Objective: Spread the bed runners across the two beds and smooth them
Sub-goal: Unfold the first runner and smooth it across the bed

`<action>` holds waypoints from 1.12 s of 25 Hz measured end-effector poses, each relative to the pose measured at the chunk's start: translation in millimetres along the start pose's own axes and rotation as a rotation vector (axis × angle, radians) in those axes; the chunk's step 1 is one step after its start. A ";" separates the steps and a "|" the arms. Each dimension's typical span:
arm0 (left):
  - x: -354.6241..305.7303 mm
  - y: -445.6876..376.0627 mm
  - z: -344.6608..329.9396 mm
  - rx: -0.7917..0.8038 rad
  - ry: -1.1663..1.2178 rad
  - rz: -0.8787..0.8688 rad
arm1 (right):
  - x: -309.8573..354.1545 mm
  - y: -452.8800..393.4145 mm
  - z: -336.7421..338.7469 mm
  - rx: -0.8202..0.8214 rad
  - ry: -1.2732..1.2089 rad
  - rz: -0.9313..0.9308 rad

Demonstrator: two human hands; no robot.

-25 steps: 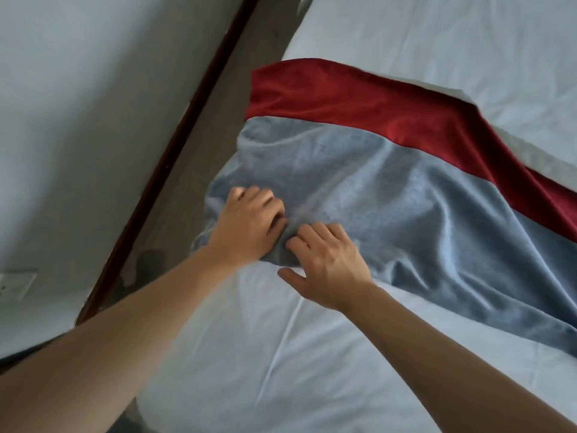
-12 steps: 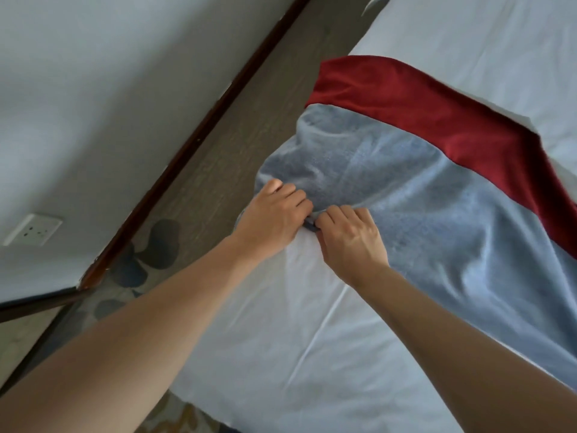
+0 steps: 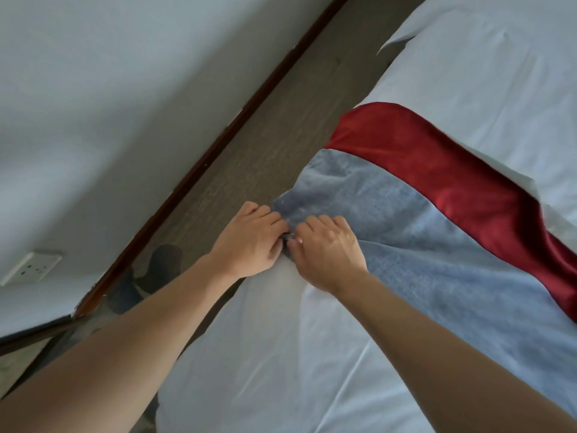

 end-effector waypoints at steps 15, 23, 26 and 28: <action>76.0 -32.1 -72.8 0.211 0.401 0.782 | -107.1 -111.8 -91.1 0.688 0.405 0.028; 49.1 -54.0 -81.6 0.032 0.708 0.781 | -96.9 -96.1 -89.4 0.939 0.039 0.174; 44.8 -67.8 -71.8 -0.042 0.664 0.702 | -100.7 -93.6 -84.9 0.905 -0.026 0.190; 51.0 -70.9 -67.9 -0.086 0.592 0.687 | -98.9 -99.1 -86.2 0.839 -0.019 0.197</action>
Point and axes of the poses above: each hand's wrist, its own y-axis away from the middle knuckle, its own z-axis out of the back of the hand, x = y × z, the point moved 10 cm from there along -y, towards the middle knuckle, and after that the axes turned 4 degrees about -x, right-handed, at the moved point
